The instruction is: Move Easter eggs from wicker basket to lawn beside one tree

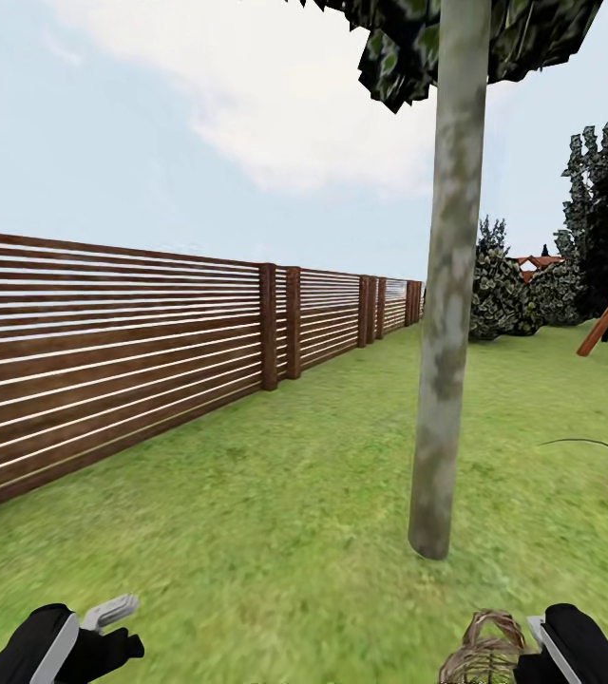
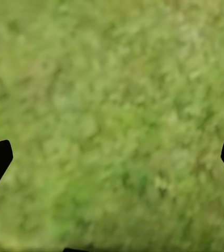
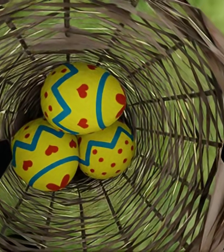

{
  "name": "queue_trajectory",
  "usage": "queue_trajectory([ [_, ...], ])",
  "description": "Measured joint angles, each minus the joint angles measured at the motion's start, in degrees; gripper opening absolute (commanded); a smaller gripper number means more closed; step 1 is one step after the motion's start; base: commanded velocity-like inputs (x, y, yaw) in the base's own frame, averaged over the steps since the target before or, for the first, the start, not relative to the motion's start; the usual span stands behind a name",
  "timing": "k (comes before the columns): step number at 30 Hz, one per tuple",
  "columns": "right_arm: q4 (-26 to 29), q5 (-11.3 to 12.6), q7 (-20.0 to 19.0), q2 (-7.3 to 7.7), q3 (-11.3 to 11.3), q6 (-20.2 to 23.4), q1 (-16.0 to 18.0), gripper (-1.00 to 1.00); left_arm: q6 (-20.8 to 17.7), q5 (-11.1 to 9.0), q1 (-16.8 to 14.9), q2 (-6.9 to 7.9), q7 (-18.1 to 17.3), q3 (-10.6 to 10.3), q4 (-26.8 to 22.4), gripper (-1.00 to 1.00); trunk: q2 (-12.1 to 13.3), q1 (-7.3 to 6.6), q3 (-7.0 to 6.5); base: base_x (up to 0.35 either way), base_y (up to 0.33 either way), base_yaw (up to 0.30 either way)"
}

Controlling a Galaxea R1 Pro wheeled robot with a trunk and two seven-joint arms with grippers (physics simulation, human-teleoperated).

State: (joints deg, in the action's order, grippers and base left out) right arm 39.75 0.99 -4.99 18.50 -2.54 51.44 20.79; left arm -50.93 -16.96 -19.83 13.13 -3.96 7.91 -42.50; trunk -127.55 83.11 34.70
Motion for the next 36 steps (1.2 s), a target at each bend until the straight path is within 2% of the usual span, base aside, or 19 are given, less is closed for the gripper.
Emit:
queue_trajectory([
  [36, 0.1, 0.0, 0.0, 0.11, 0.1, 0.0, 0.0, 1.00, 0.0, 0.0, 0.0, -0.62, 0.0, 0.0, -0.1, 1.00, -14.4, 7.91, 6.46, 0.000, 0.000, 0.000],
])
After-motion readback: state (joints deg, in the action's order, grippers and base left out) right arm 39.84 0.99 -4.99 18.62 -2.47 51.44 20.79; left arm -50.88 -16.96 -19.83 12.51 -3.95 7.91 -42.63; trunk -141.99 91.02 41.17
